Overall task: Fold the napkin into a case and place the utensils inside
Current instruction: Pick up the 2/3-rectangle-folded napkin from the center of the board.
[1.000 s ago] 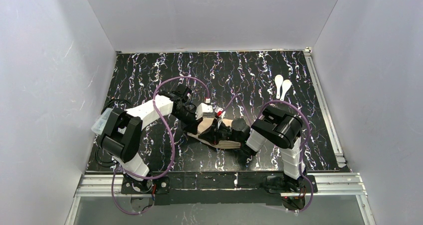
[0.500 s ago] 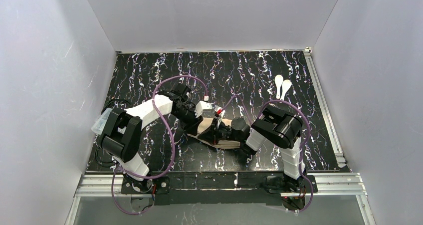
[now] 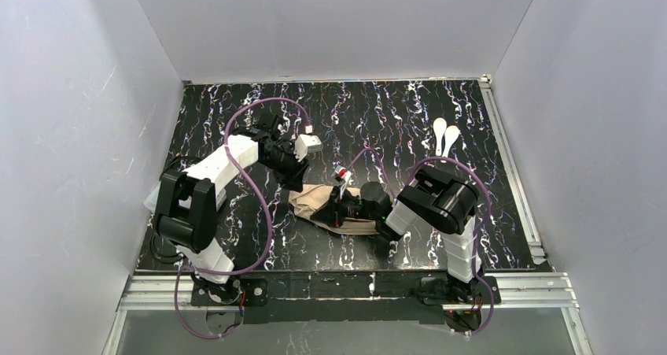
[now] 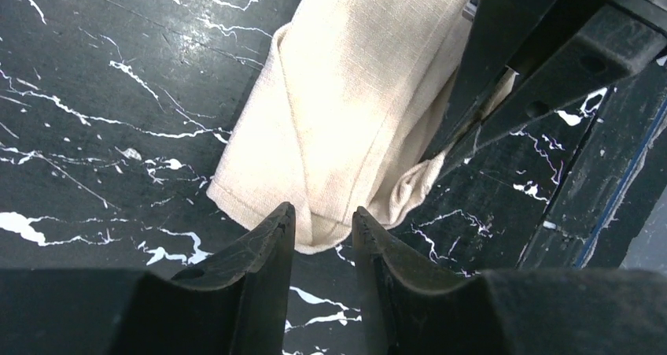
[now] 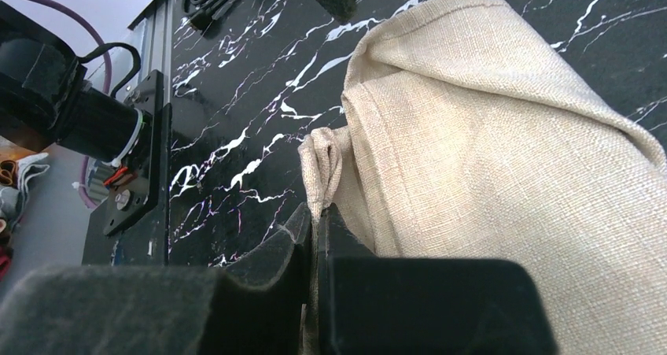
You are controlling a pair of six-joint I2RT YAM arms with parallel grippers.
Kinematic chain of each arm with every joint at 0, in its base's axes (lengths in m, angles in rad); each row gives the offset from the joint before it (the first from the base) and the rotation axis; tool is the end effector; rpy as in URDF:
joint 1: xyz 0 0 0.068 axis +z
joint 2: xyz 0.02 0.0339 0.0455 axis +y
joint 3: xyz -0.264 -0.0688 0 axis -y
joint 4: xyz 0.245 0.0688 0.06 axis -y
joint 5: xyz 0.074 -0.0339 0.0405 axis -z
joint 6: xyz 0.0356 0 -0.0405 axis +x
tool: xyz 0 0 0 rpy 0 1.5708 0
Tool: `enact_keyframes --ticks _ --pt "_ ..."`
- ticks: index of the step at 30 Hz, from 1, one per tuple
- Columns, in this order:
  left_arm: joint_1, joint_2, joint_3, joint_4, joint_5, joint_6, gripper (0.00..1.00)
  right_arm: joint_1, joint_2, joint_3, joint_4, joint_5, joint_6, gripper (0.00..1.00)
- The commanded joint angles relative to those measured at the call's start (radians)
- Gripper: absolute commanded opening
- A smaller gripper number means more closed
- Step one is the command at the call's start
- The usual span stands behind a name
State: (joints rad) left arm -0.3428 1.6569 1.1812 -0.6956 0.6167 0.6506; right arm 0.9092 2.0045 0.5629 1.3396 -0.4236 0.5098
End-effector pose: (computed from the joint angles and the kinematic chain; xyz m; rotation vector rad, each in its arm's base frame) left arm 0.3021 -0.1297 0.2227 1.3683 2.1771 -0.7280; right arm 0.1899 0.2677 0.1070 -0.7150 1.7322 1.3821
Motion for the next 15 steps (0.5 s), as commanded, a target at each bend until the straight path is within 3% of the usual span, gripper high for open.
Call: enact_keyframes --ticks 1,15 --pt "-0.028 0.030 0.021 0.033 -0.012 -0.021 0.32 -0.005 -0.020 0.025 0.003 -0.012 0.027 0.01" --pt "-0.082 0.066 -0.068 0.154 -0.124 0.016 0.28 -0.028 -0.024 0.023 0.022 -0.025 0.136 0.01"
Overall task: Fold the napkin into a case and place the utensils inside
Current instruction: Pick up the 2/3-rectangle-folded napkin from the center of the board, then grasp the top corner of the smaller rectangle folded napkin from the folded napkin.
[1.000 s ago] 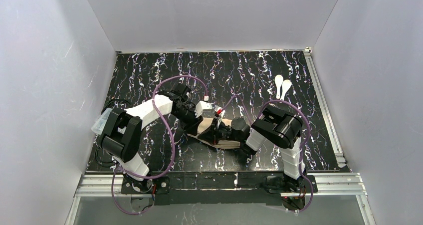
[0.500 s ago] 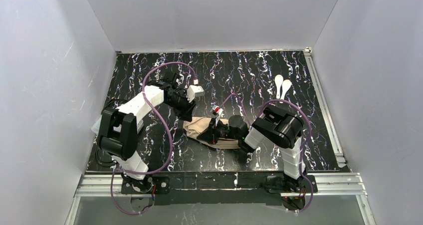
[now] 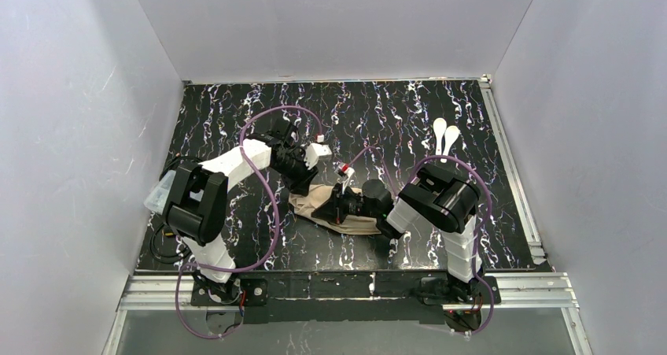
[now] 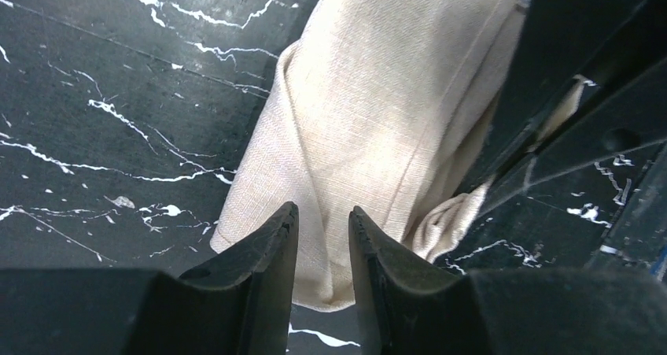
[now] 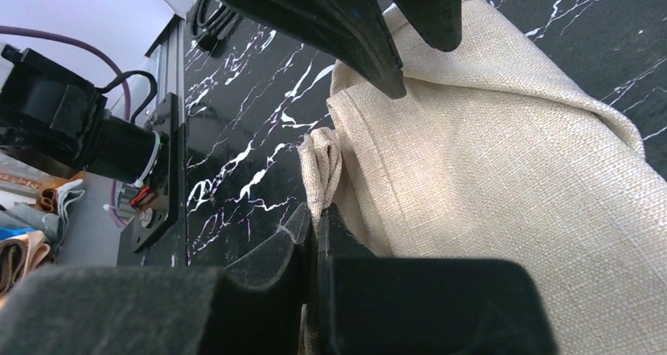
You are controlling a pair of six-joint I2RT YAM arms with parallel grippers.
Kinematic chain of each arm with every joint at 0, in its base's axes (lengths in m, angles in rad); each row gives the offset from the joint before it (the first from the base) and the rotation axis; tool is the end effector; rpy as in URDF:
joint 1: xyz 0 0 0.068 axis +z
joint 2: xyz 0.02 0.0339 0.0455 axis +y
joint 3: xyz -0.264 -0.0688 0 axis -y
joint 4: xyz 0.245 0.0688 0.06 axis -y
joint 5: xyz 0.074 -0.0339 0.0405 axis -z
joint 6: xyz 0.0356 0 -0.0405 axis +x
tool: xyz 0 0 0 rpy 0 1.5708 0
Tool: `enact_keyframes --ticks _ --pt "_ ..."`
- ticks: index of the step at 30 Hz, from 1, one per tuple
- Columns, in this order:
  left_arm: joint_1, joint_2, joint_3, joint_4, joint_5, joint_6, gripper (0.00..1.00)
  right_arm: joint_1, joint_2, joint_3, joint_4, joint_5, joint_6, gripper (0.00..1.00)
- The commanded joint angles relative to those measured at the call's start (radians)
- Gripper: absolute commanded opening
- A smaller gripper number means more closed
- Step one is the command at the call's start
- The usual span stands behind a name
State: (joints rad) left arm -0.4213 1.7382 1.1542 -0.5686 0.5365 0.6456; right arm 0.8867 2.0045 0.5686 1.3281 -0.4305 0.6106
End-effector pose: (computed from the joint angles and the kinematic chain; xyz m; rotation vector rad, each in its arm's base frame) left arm 0.3064 -0.1573 0.1932 1.4515 2.1599 -0.6479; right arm 0.1965 0.2644 0.1069 -0.6193 1.7972 1.4384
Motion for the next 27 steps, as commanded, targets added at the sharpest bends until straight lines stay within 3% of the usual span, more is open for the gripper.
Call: enact_keyframes --ticks 1,18,27 --pt "-0.004 -0.016 -0.049 0.038 -0.050 0.025 0.28 -0.005 -0.024 0.019 0.031 -0.020 0.039 0.01" --pt "-0.064 -0.013 -0.054 0.015 -0.049 0.090 0.31 -0.048 -0.086 0.026 -0.085 -0.031 0.121 0.01" --pt "-0.066 -0.009 -0.083 0.087 -0.126 0.083 0.12 -0.056 -0.083 0.057 -0.154 -0.050 0.153 0.01"
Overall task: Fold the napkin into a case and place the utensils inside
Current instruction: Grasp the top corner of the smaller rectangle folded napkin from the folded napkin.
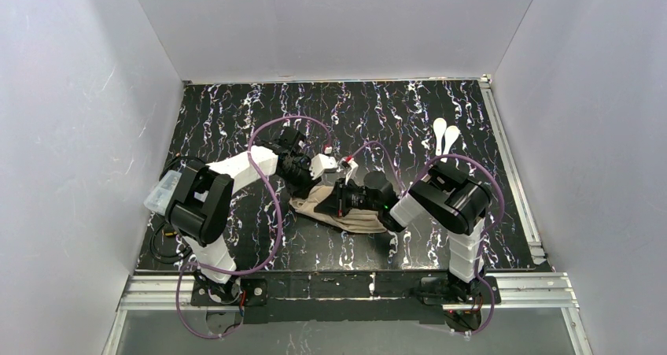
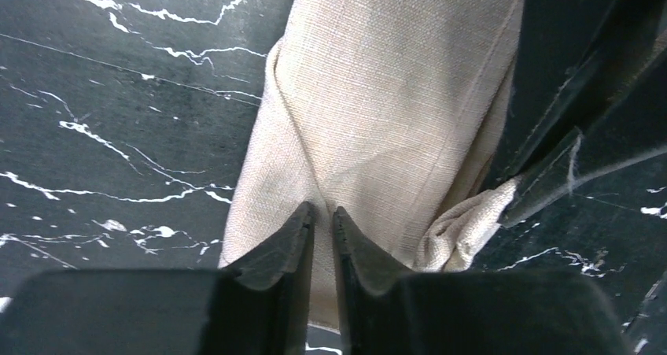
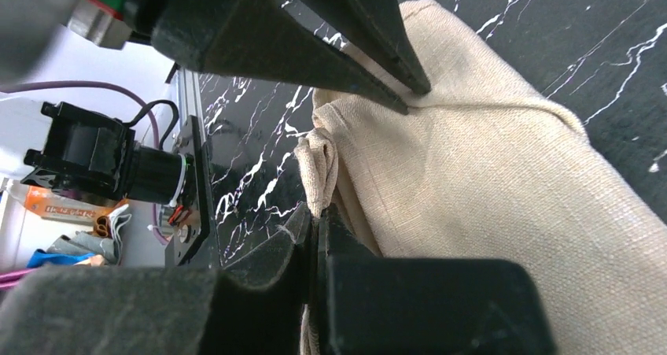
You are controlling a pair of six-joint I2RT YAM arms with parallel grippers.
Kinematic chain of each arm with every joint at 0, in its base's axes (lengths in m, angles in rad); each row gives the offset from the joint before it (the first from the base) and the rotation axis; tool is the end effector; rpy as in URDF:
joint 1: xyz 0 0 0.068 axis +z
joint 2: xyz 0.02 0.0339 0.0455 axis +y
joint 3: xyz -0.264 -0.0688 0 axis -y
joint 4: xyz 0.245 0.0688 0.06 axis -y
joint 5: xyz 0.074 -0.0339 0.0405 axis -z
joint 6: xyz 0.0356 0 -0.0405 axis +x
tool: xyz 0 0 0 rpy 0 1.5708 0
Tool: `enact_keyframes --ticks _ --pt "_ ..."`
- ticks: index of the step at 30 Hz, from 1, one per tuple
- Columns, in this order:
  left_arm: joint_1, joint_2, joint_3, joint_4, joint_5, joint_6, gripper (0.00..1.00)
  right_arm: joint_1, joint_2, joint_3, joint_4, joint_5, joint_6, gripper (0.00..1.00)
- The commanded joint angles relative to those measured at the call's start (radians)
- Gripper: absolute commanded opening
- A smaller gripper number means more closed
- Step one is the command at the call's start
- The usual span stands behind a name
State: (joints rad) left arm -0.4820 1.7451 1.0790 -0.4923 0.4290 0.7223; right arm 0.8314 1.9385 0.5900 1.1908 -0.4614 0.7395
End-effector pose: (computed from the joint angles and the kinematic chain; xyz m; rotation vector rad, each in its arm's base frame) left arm 0.2927 -0.1699 0.1718 1.5945 2.1076 -0.5048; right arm 0.2120 0.2560 0.1175 -0.4782 1.9225 1.4950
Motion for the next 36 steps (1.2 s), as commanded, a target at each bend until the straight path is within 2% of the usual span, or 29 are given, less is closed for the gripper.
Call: enact_keyframes --ticks 1,2,3,11,19,25,31,36 --pt "-0.006 -0.016 -0.005 0.011 -0.016 0.001 0.07 0.000 -0.010 0.044 -0.026 -0.021 0.029 0.01" --pt "-0.006 -0.016 -0.002 0.011 -0.013 -0.005 0.00 -0.001 -0.004 0.052 -0.040 -0.023 0.030 0.01" --pt "-0.006 -0.018 0.003 0.010 -0.011 -0.015 0.00 0.000 0.002 0.063 -0.062 -0.025 0.028 0.01" --pt "-0.007 -0.018 0.038 -0.016 0.031 -0.047 0.00 -0.020 0.034 0.091 -0.198 -0.009 0.036 0.01" --pt "-0.006 -0.025 0.076 -0.065 0.054 -0.054 0.00 -0.028 0.065 0.106 -0.239 -0.029 0.044 0.01" --pt "-0.006 -0.027 0.070 -0.081 0.065 -0.042 0.00 -0.041 0.041 0.116 -0.253 -0.046 0.060 0.01" --pt "-0.006 -0.027 0.063 -0.084 0.076 -0.035 0.00 -0.065 0.028 0.185 -0.367 -0.092 0.100 0.01" --pt "-0.006 -0.026 0.061 -0.080 0.076 -0.030 0.00 -0.066 -0.037 0.189 -0.413 -0.099 0.057 0.01"
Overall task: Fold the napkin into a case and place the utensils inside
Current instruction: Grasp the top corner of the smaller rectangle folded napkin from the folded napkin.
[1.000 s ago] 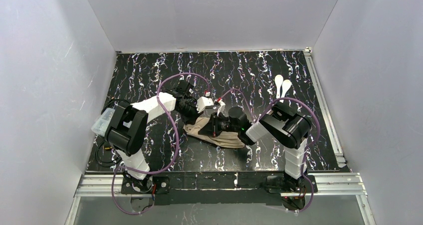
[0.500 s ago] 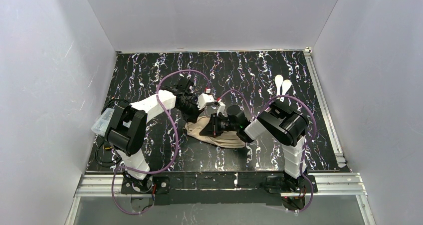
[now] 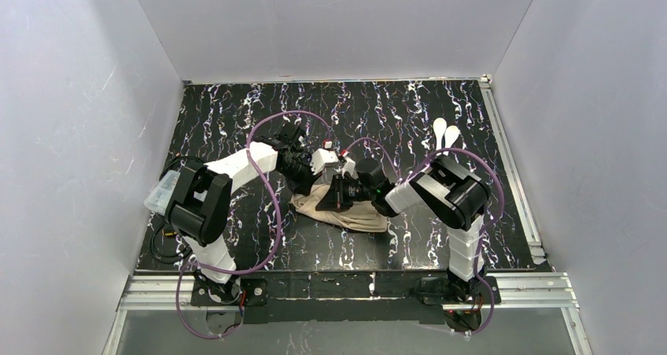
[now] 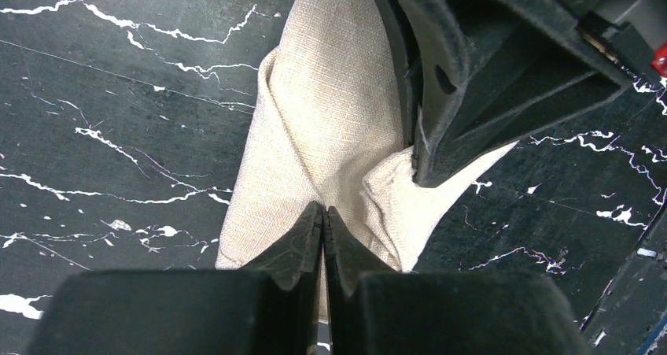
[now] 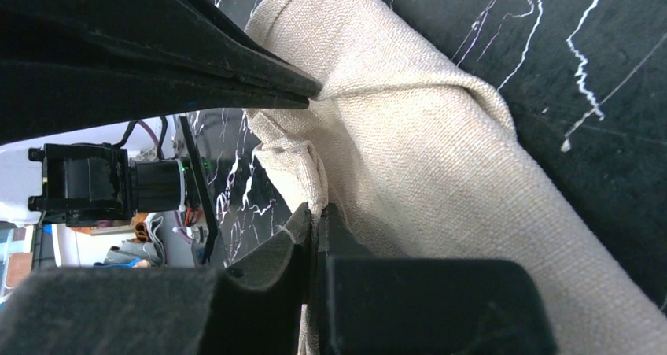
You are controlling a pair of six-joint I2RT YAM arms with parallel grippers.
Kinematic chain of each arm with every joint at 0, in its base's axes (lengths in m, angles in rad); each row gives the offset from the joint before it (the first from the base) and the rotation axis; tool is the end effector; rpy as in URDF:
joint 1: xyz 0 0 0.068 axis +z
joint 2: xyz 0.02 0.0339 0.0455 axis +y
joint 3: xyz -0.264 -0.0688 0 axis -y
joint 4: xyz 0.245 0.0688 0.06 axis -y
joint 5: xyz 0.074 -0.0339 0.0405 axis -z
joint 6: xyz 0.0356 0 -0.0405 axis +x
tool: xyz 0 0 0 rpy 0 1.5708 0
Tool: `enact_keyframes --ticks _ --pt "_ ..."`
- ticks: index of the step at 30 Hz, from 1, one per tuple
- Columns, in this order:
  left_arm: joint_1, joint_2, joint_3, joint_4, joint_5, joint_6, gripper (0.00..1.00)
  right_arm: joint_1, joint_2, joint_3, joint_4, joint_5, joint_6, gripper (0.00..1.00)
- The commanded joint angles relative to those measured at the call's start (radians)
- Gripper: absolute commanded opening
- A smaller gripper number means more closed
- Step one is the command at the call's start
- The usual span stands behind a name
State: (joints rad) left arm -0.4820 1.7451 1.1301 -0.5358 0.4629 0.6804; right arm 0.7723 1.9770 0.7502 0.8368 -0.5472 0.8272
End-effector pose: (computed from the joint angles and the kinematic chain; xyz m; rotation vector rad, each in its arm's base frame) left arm 0.2971 -0.1734 0.1845 1.5527 2.1233 -0.5606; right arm 0.2449 0.2645 0.1059 -0.3566 2.2315 1.5017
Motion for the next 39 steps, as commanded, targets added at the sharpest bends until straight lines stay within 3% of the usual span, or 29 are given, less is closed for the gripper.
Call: enact_keyframes --ticks 1,8,21,29,39 --pt "-0.006 -0.026 0.007 -0.038 0.043 0.014 0.00 -0.007 -0.090 0.028 -0.072 -0.014 -0.042 0.01" --pt "-0.006 -0.022 0.000 -0.033 0.045 0.022 0.00 -0.006 -0.148 0.031 -0.136 0.002 -0.088 0.01" --pt "-0.006 -0.019 -0.004 -0.034 0.049 0.025 0.00 -0.011 -0.102 0.089 -0.242 0.138 -0.142 0.01" --pt "-0.007 -0.016 -0.006 -0.036 0.051 0.024 0.00 -0.010 -0.065 0.088 -0.154 0.102 -0.102 0.01" --pt "-0.004 -0.006 0.044 -0.027 0.064 -0.050 0.00 0.008 0.054 0.107 -0.231 0.065 -0.082 0.01"
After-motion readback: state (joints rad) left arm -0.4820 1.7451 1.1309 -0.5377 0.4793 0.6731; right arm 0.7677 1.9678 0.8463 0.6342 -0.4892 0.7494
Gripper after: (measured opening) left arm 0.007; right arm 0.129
